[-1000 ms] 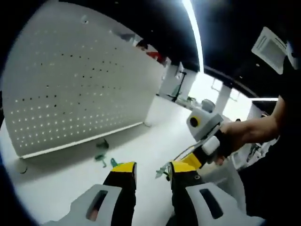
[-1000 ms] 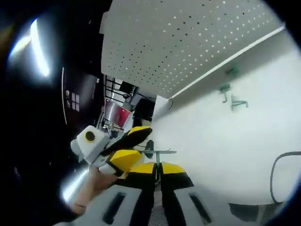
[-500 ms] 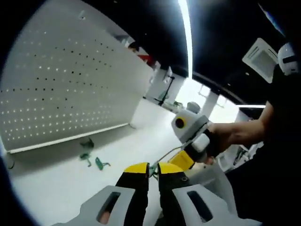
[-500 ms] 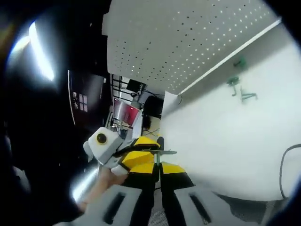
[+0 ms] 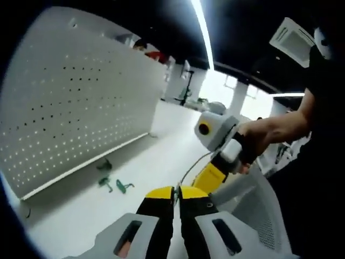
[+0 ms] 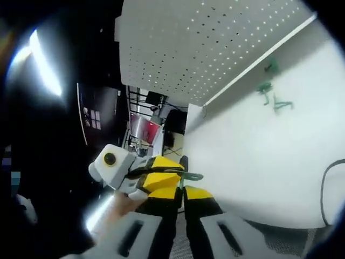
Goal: Insert the hook assembly into the mounting plate slot until the hook locks in place.
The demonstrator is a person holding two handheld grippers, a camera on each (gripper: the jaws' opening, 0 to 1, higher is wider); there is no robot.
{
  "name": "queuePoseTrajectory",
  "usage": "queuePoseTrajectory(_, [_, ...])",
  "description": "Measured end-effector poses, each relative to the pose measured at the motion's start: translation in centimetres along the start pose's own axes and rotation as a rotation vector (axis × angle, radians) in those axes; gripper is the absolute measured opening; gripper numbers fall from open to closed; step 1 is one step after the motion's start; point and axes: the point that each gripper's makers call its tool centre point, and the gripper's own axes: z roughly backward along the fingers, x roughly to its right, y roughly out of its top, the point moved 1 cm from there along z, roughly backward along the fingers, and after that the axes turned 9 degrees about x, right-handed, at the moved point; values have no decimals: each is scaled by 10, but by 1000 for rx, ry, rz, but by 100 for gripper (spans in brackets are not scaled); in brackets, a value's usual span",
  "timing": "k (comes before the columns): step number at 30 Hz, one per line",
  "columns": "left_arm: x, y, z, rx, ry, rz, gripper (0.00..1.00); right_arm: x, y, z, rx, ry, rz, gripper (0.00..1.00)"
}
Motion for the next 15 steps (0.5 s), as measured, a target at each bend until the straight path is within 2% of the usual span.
queuePoseTrajectory(2, [-1, -7, 0, -35, 7, 33, 1, 0, 4, 2, 17, 0, 5, 2])
queuePoseTrajectory(4, [-2, -8, -2, -34, 16, 96, 1, 3, 5, 4, 5, -20, 50, 2])
queuePoseTrajectory(5, [-4, -10, -2, -43, 21, 101, 1, 6, 8, 4, 17, -55, 102, 2])
queuePoseTrajectory(7, [-11, -20, -1, -88, 63, 99, 1, 3, 10, 5, -3, -66, 227, 2])
queuePoseTrajectory(8, [-12, -22, -1, -101, 77, 104, 1, 3, 12, 4, -1, -81, 261, 2])
queuePoseTrajectory(12, [-20, -20, 5, -99, 137, 124, 1, -1, 27, 5, 19, -148, 465, 3])
queuePoseTrajectory(15, [-34, -16, 13, -116, 207, 98, 1, -14, 37, 5, 50, -148, 573, 4])
